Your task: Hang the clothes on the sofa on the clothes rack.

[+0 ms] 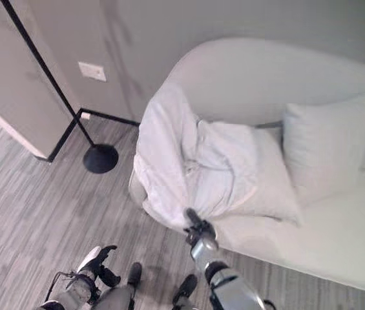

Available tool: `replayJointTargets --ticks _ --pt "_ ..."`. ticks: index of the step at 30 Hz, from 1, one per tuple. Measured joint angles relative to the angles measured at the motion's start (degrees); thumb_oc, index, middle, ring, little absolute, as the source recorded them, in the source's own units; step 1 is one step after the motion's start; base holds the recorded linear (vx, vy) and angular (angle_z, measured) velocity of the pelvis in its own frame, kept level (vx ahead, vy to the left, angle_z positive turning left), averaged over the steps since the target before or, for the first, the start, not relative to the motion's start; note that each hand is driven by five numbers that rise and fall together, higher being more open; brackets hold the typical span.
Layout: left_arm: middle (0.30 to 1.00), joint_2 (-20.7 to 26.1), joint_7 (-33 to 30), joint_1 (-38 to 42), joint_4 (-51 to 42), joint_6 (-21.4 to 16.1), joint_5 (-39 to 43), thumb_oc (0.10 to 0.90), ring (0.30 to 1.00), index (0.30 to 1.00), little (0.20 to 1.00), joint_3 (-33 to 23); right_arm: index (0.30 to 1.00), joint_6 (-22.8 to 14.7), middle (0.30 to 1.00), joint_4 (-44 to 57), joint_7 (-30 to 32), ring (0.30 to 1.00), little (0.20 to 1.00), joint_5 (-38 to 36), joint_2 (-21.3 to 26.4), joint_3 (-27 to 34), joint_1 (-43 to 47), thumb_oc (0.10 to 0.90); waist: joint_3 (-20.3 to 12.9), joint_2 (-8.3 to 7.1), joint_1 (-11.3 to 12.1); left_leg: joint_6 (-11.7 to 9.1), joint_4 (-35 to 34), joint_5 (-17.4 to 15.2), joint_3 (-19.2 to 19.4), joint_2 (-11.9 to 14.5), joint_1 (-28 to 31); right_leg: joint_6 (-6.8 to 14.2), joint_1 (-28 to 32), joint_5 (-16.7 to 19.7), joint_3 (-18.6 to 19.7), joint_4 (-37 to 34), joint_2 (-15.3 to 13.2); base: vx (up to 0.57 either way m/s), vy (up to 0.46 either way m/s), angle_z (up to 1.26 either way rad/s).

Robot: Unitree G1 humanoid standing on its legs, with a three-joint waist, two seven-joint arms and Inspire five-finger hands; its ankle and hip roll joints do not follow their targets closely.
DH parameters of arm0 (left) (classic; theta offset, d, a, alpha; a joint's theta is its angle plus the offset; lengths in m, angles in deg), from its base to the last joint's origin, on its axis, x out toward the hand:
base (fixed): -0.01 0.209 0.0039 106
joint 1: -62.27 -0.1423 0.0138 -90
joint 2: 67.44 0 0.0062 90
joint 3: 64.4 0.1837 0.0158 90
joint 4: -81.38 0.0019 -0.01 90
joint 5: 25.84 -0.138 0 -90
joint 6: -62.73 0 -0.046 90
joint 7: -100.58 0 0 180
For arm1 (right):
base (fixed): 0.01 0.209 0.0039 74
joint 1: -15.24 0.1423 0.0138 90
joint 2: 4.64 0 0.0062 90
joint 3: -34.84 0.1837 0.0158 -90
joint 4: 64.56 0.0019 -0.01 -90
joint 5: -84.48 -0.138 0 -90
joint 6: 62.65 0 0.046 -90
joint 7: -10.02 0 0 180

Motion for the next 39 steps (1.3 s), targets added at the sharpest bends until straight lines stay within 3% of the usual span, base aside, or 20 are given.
replayJointTargets --ticks 2,5,8,11,12,13,15,17,18,21,22,25,27,29,30,37,39 --pt "0.9 0.3 0.1 -1.9 -0.7 0.5 0.0 0.8 0.9 0.9 0.9 -1.2 0.3 2.8 0.3 7.8 -0.4 0.3 0.3 -2.2 1.9 -4.8 -2.3 0.4 -0.3 0.5 -0.3 0.0 -1.0 -0.4 1.2 0.3 2.7 0.4 1.9 -0.4 1.5 -0.4 0.4 -0.01 0.009 -0.41" --pt "0.9 0.4 1.0 -2.1 -1.5 0.8 0.0 0.8 0.9 0.9 0.9 -0.6 0.3 2.4 0.3 10.8 -1.0 0.3 0.3 -3.8 1.5 -5.5 -0.2 0.4 -1.0 0.76 0.1 -0.4 -0.8 -0.7 1.4 0.6 2.7 0.1 1.8 -0.7 1.4 -0.4 0.7 -0.01 -0.002 -0.03" --pt "0.9 1.0 1.2 -4.4 -4.0 1.5 0.0 0.8 0.9 0.9 0.9 -1.7 0.3 3.4 0.3 22.4 -0.8 0.3 0.3 -5.0 6.1 -10.4 0.5 0.4 -1.9 1.37 0.4 -0.5 -1.0 -0.4 2.0 0.8 2.8 0.0 1.3 -0.4 1.6 -0.4 0.7 0.02 -0.007 -0.08" --pt "0.9 0.9 1.7 -6.0 -3.8 2.3 0.0 0.8 0.9 0.9 0.9 -3.2 0.305 4.2 0.305 24.7 -2.4 0.305 0.305 -4.0 8.2 -13.7 2.1 0.403 -2.7 2.0 0.2 -0.2 -1.2 -0.3 2.2 1.0 4.8 0.1 3.1 -0.1 2.0 -0.4 0.9 0.03 -0.007 -0.05" --pt "0.9 0.7 2.0 -6.6 -3.8 2.3 0.1 0.8 0.9 0.9 0.9 -3.4 0.352 4.7 0.352 23.8 -2.6 0.352 0.352 -3.6 8.2 -13.9 2.2 0.435 -3.3 2.22 0.4 -0.1 -1.5 -0.3 2.2 1.0 5.6 0.0 3.8 -0.2 2.0 -0.4 0.9 0.03 0.003 0.03" --pt "0.9 0.3 2.2 -6.8 -2.9 2.3 0.6 0.8 0.9 0.9 0.9 -3.5 0.488 5.0 0.488 18.6 -4.5 0.488 0.488 -2.5 6.0 -12.1 3.2 0.525 -3.8 2.52 0.4 0.0 -1.5 -0.5 2.2 1.0 6.5 0.0 4.9 -0.4 1.8 -0.4 1.0 0.0 0.01 0.07" --pt "0.9 -0.2 2.2 -6.8 -2.7 2.2 1.1 0.8 0.9 0.9 0.9 -3.8 0.488 5.8 0.488 12.5 -4.9 0.488 0.488 -1.6 2.7 -10.0 4.2 0.525 -4.7 2.79 0.7 0.1 -1.5 -0.5 1.9 1.0 6.5 0.0 4.9 -0.5 1.6 -0.4 0.9 0.02 0.009 0.08" --pt "0.9 -0.4 2.2 -6.9 -2.6 2.2 1.6 0.8 0.9 0.9 0.9 -3.9 0.582 5.9 0.582 3.7 -6.3 0.582 0.582 -0.6 -1.8 -5.5 5.6 0.588 -4.8 2.9 0.8 0.1 -1.5 -0.5 1.9 0.9 6.6 0.0 5.0 -0.5 1.5 0.0 0.9 0.01 0.022 0.04" --pt "0.9 -0.6 2.2 -6.7 -2.3 2.2 1.9 0.8 0.9 0.9 0.9 -3.7 0.771 6.1 0.771 -3.6 -6.6 0.771 0.771 0.2 -4.4 -1.7 6.4 0.714 -4.8 3.04 2.0 0.1 -1.5 -0.5 1.7 0.9 6.5 0.0 5.0 -0.5 1.4 0.0 0.8 -0.01 0.03 0.07" --pt "0.9 -0.9 2.0 -6.2 -2.6 1.8 2.4 0.8 0.9 0.9 0.9 -2.4 0.782 7.5 0.782 -12.4 -5.8 0.782 0.782 0.5 -5.9 3.3 7.4 0.722 -4.5 3.83 4.1 0.2 -0.9 -0.5 0.2 0.4 4.2 0.4 4.4 -0.7 0.0 0.0 0.3 -0.14 0.028 0.23" --pt "0.9 -0.5 1.9 -6.1 -3.6 1.2 3.1 0.8 0.9 0.9 0.9 -0.9 0.853 7.4 0.853 -14.9 -5.9 0.853 0.853 0.5 -5.7 7.5 8.6 0.769 -4.4 3.97 5.2 0.1 -0.5 -0.4 -0.7 0.3 2.4 0.6 2.8 -0.7 -0.3 0.1 0.2 -0.19 0.026 0.37" --pt "0.9 -0.6 1.1 -4.6 -4.7 0.1 3.2 0.8 0.9 0.9 0.9 2.3 0.9 7.1 0.9 -19.0 -4.3 0.9 0.9 0.0 -3.1 11.3 14.4 0.8 -2.0 6.61 6.2 0.4 0.7 1.1 -2.5 -0.4 -2.8 0.6 -1.2 0.4 -1.8 0.0 -0.4 -0.15 0.036 0.33" --pt "0.9 -0.6 0.7 -3.0 -4.7 -0.3 3.1 0.8 0.9 0.9 0.9 4.9 0.9 7.0 0.9 -19.3 -3.0 0.9 0.9 -1.7 0.1 13.1 18.9 0.8 1.6 9.23 6.9 -0.4 0.9 2.1 -4.3 -0.6 -5.2 0.2 -2.4 1.1 -3.8 0.0 -0.6 -0.11 0.086 0.45" --pt "0.9 -0.3 0.6 -2.7 -4.8 -0.3 3.0 0.8 0.9 0.9 0.9 6.3 0.9 6.3 0.9 -19.8 -2.0 0.9 0.9 -3.3 1.1 14.1 22.3 0.8 3.2 10.02 7.7 -1.1 1.0 2.6 -5.0 -0.5 -7.4 0.0 -4.1 1.3 -4.7 0.0 -0.6 -0.04 0.113 0.32" --pt "0.9 -0.3 0.7 -2.2 -4.9 -0.3 2.8 0.8 0.9 0.9 0.9 6.8 0.846 5.5 0.846 -21.5 -1.4 0.846 0.846 -4.4 2.1 16.0 24.0 0.764 4.4 10.68 8.2 -1.2 0.8 3.1 -5.9 -0.6 -8.1 0.0 -4.4 1.3 -5.6 0.0 -0.7 -0.01 0.105 0.34" --pt "0.9 -0.4 0.6 -1.0 -4.8 -0.3 0.6 0.8 0.9 0.9 0.9 8.3 0.858 3.0 0.858 -23.5 0.7 0.858 0.858 -6.8 1.4 18.3 24.4 0.772 4.4 10.81 9.6 -0.8 -0.8 3.6 -7.1 -2.4 -7.8 0.4 -3.9 1.4 -7.6 0.0 -2.6 0.05 0.09 0.16" --pt "0.9 -0.4 0.6 -0.7 -4.8 -0.3 0.3 0.8 0.9 0.9 0.9 8.0 0.9 2.1 0.9 -23.5 1.4 0.9 0.9 -6.8 0.3 18.0 24.1 0.8 4.4 10.74 9.7 -0.3 -1.4 3.2 -7.4 -2.9 -6.6 1.0 -2.8 1.0 -8.0 0.1 -3.0 0.1 0.138 0.15"
